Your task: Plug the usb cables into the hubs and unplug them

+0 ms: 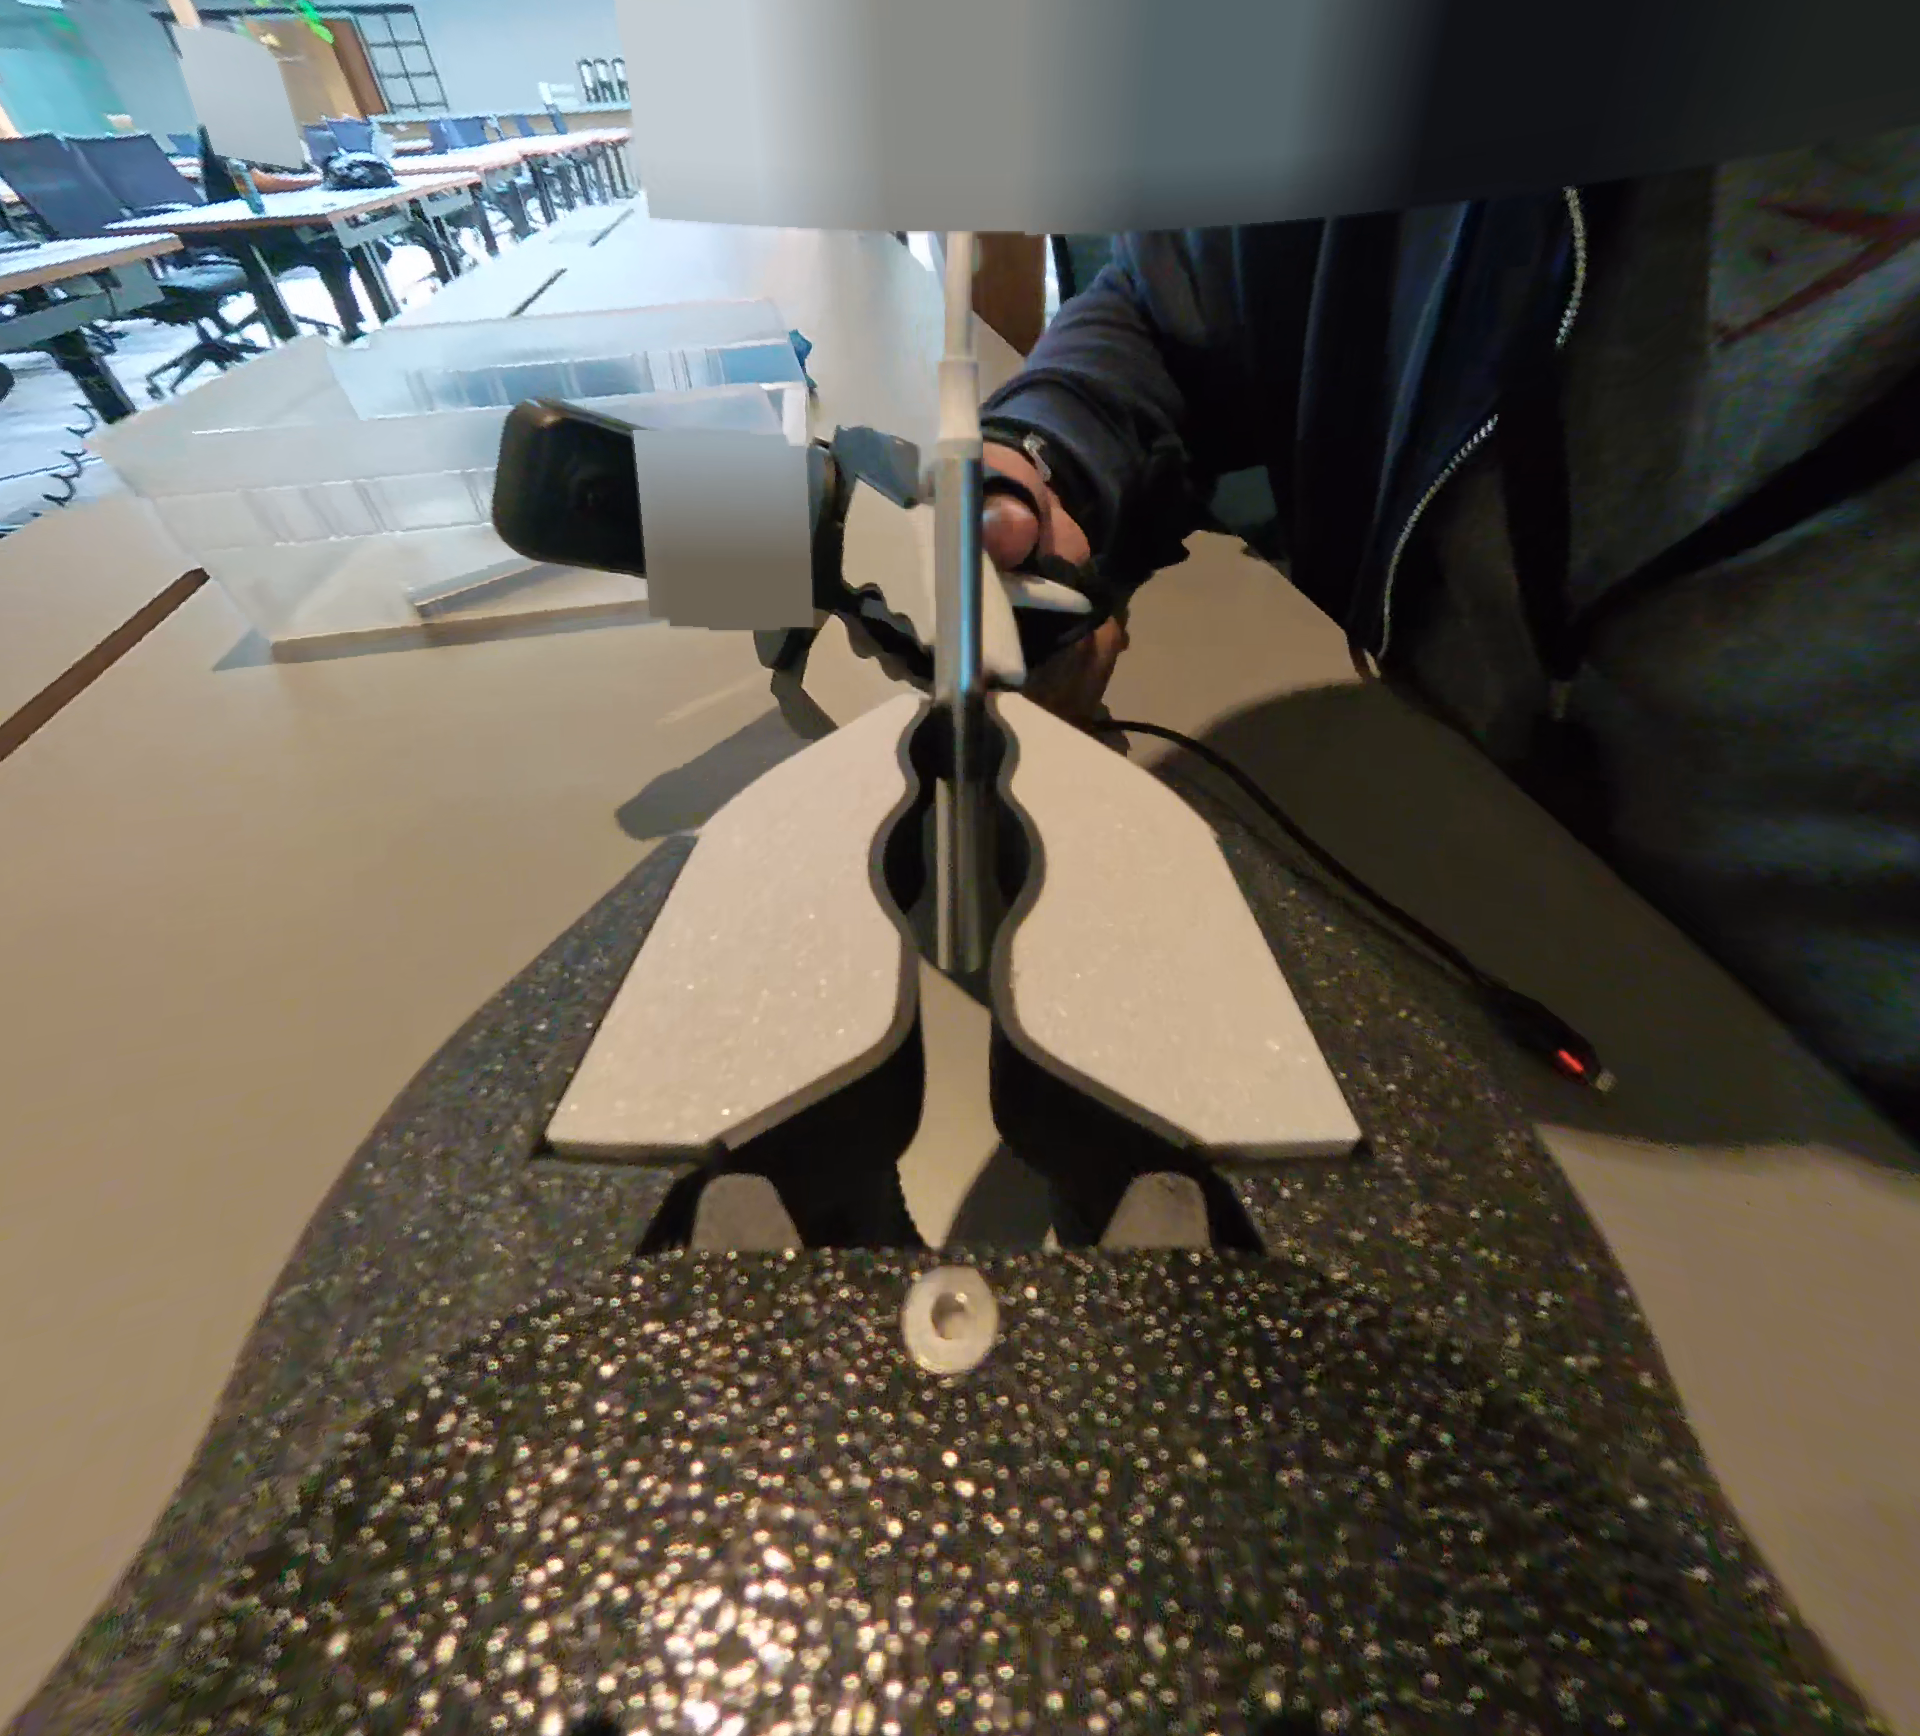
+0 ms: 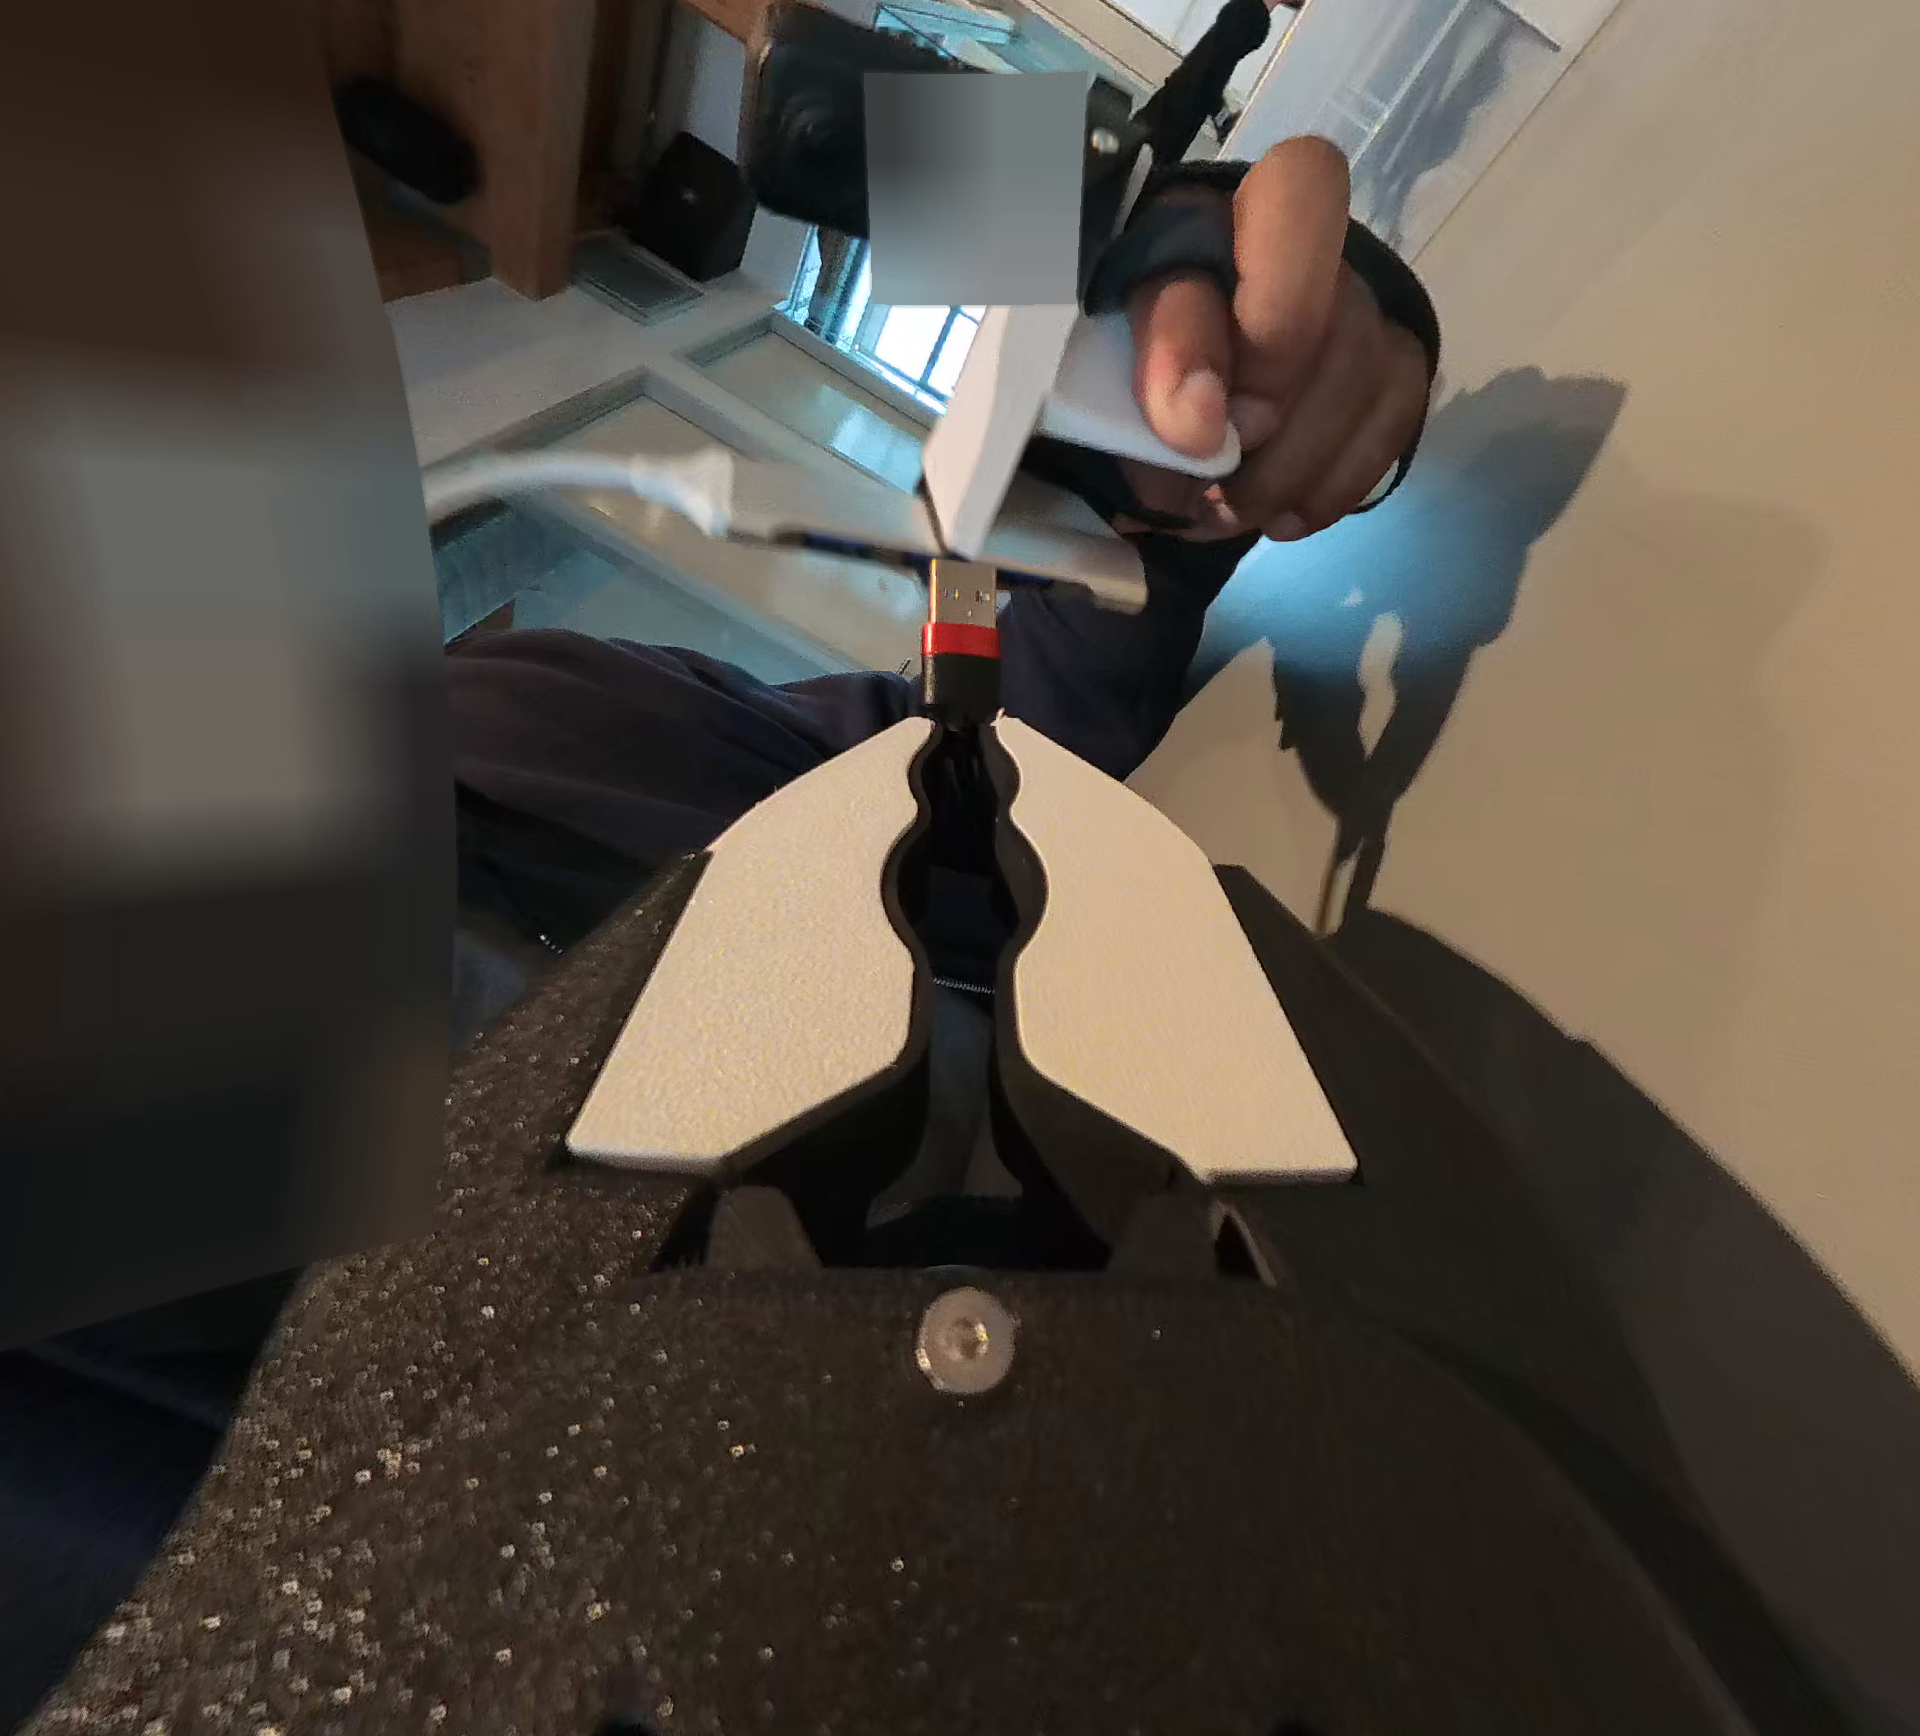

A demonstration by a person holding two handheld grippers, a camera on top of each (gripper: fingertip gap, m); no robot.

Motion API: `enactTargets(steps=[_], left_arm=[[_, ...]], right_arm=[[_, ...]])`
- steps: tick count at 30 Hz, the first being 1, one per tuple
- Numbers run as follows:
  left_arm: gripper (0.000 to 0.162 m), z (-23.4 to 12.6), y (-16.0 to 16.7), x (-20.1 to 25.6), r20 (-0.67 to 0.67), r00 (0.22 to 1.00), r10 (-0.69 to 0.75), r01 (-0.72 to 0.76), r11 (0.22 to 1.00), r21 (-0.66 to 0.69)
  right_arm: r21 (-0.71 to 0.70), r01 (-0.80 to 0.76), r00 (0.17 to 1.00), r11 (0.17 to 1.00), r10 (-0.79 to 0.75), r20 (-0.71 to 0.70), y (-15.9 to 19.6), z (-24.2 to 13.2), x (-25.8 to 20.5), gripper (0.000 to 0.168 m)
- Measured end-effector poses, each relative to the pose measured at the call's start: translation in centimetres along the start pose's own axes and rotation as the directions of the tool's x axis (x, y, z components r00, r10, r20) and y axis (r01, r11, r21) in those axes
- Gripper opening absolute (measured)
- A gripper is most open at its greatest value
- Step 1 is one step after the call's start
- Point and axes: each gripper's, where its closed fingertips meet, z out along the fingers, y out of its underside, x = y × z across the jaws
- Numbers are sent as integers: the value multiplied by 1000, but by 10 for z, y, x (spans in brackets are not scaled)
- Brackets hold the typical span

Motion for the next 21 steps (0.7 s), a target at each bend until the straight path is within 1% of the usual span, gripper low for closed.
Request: enactTargets(steps=[5,11,14,21], left_arm=[[7,0,4,0,-10,1000,-18,17,1000,-5],[7,2,7,9,-78,996,-35,35,999,-8],[7,1,8,13,-111,993,-41,40,999,-6],[7,1,10,15,-127,991,-43,43,999,-2]], right_arm=[[-31,-13,1000,999,13,-17,5,1,2,6],[-76,-24,1000,997,22,-16,12,3,2,6],[-79,-25,1000,997,24,-17,13,4,2,5],[-91,-42,999,995,40,-24,16,4,3,6]])
